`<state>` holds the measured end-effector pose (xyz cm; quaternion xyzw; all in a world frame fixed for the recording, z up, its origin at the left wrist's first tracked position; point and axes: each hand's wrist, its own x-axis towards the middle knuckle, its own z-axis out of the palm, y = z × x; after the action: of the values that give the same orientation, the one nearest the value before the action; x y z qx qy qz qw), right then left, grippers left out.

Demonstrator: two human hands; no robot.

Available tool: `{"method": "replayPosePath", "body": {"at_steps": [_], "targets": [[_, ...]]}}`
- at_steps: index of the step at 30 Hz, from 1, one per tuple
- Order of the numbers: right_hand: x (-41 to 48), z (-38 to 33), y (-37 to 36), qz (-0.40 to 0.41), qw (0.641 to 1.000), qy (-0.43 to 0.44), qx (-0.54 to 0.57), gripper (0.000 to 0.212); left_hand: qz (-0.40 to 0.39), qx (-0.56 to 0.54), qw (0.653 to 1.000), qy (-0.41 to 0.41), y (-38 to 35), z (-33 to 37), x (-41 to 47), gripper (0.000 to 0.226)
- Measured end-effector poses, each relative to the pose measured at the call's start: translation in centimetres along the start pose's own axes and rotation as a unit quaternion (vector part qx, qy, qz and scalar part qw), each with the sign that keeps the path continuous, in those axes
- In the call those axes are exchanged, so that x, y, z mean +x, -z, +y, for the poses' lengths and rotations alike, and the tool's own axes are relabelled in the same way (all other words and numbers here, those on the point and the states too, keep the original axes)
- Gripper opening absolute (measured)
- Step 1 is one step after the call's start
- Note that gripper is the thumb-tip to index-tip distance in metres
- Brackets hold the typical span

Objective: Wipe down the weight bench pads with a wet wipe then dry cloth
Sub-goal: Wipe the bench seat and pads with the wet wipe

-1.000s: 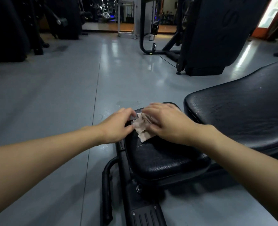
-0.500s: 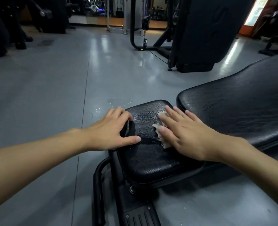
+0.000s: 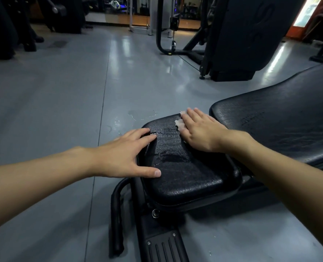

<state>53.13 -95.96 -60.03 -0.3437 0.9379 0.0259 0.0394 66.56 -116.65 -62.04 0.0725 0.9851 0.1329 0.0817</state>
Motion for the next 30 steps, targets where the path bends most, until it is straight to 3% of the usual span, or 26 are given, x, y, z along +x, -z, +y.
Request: {"method": "replayPosePath", "body": {"at_steps": [6,11,15,18,22,26,30], "targets": [[-10.6,-1.2,-0.9,0.019,0.998,0.032,-0.049,0.089,0.022,-0.029,0.999,-0.014,-0.2,-0.4,0.3,0.119],[-13.5,-1.9,-1.1,0.023,0.999,0.012,-0.026,0.078,0.028,-0.041,0.999,-0.021,-0.4,-0.8,0.2,0.12],[-11.7,-2.4,-1.7,0.057,0.995,0.027,-0.081,0.079,0.041,-0.027,0.998,-0.032,-0.8,-1.6,-0.6,0.117],[-8.0,-2.4,-1.2,0.022,0.997,0.026,-0.074,0.085,0.033,-0.033,0.998,-0.03,-1.2,-2.1,-1.1,0.118],[-1.2,-2.5,-0.3,0.006,0.998,0.013,-0.064,0.064,0.016,-0.031,0.999,-0.021,-1.1,-1.8,-1.1,0.122],[3.4,-2.5,-0.2,0.01,0.998,0.0,-0.056,0.059,0.007,-0.015,1.0,-0.011,-0.7,-1.1,-1.4,0.121],[2.6,-2.7,-0.2,0.006,0.998,0.006,-0.059,0.06,0.008,-0.012,1.0,-0.004,-0.6,-0.5,-2.0,0.116]]}}
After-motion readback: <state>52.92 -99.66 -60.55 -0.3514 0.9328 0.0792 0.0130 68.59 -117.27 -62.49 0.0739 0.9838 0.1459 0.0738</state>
